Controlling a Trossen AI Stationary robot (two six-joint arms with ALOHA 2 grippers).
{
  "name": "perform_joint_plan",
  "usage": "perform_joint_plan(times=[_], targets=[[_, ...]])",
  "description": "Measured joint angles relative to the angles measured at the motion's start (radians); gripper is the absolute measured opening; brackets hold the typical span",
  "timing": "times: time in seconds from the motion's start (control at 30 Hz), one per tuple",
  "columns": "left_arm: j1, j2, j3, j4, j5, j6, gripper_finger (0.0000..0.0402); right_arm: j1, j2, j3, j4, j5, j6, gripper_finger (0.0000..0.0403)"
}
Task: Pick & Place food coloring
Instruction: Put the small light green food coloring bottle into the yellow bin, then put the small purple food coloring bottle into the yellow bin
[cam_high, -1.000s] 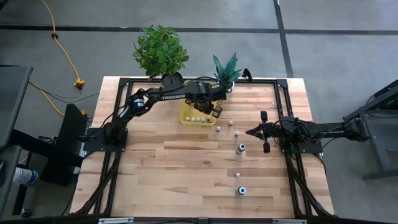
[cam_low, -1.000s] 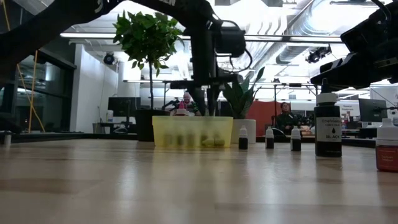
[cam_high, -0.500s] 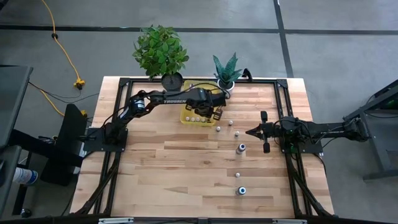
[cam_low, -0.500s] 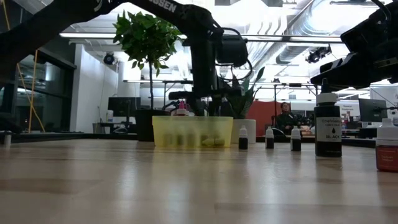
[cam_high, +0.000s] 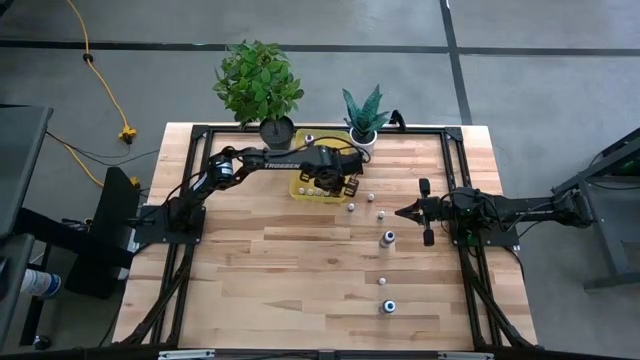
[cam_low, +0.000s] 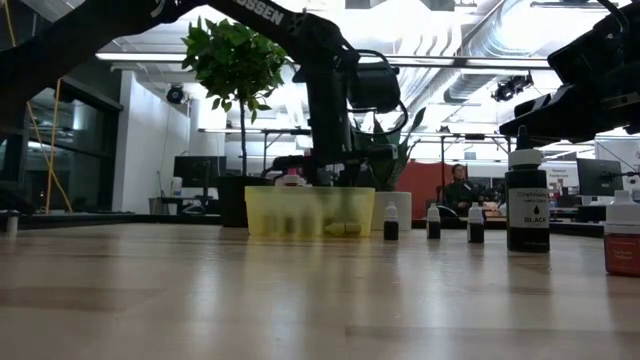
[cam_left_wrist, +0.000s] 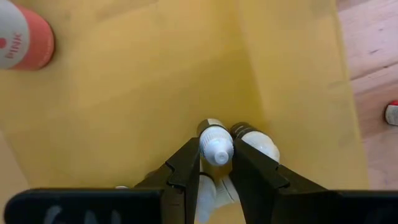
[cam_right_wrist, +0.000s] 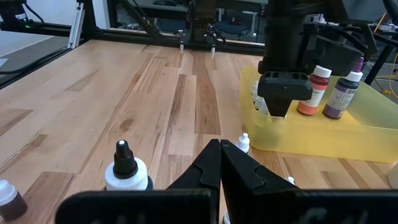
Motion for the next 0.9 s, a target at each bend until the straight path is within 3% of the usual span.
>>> perform_joint_plan(times=[0.53,0.67,0.9], targets=[[0.001,0.0,0.0,-0.007,0.001,0.057,0.009,0.0,0.0,0.0,0.0,0.0,0.0,0.0],[0.001,0.0,0.0,-0.007,0.001,0.063,0.0125,0.0,0.0,0.0,0.0,0.0,0.0,0.0],[0.001,0.0,0.0,-0.007,-0.001,0.063,0.0229,0.0,0.0,0.0,0.0,0.0,0.0,0.0]])
